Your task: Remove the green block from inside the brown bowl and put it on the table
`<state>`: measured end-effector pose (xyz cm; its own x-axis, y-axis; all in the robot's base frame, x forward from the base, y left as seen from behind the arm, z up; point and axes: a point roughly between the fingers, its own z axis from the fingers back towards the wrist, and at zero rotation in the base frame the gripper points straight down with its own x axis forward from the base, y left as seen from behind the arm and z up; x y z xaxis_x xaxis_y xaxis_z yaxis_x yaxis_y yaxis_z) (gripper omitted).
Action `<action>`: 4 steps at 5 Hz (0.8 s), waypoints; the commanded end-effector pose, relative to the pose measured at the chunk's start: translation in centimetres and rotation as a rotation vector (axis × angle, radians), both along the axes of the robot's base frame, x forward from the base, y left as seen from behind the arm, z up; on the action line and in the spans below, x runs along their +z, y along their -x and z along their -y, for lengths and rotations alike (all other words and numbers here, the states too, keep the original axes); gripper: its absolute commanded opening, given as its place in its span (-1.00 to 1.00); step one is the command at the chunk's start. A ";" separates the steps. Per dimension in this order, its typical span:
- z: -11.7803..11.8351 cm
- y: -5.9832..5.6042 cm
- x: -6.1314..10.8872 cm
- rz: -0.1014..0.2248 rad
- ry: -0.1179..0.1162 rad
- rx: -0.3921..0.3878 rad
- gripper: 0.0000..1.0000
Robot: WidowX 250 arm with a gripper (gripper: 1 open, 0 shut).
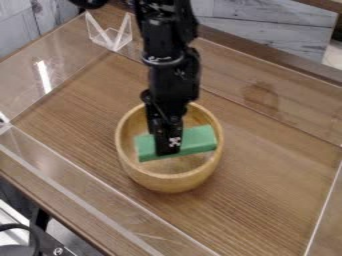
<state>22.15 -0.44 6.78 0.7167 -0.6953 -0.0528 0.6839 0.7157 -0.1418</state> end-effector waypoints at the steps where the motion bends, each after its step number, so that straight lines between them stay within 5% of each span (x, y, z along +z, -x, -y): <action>1: 1.7 -0.8 0.5 0.043 -0.011 -0.044 -1.00; 3: 5.6 0.0 0.3 0.052 -0.029 -0.162 -1.00; 4: 5.2 -0.2 -0.1 0.061 -0.034 -0.165 -1.00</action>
<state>21.72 -5.75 5.99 0.5913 -0.8040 -0.0629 0.7978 0.5945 -0.1004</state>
